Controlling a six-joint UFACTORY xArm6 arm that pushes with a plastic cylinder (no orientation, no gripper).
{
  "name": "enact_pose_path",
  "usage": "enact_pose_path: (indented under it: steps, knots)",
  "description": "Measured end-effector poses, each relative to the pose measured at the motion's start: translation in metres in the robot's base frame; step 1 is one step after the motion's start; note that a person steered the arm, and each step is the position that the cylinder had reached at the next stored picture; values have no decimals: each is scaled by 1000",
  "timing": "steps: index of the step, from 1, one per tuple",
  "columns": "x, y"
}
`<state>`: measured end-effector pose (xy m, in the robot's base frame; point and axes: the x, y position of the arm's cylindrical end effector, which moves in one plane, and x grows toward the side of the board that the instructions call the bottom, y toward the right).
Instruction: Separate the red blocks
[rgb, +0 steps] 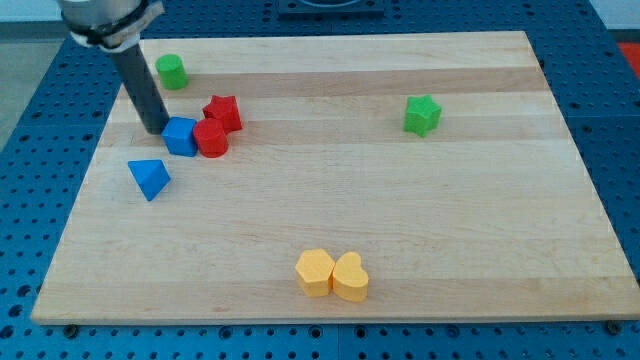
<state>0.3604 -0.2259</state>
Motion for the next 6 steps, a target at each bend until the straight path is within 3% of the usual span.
enact_pose_path:
  steps: [1, 3, 6]
  knots:
    - [-34, 19]
    - [-35, 83]
    - [56, 92]
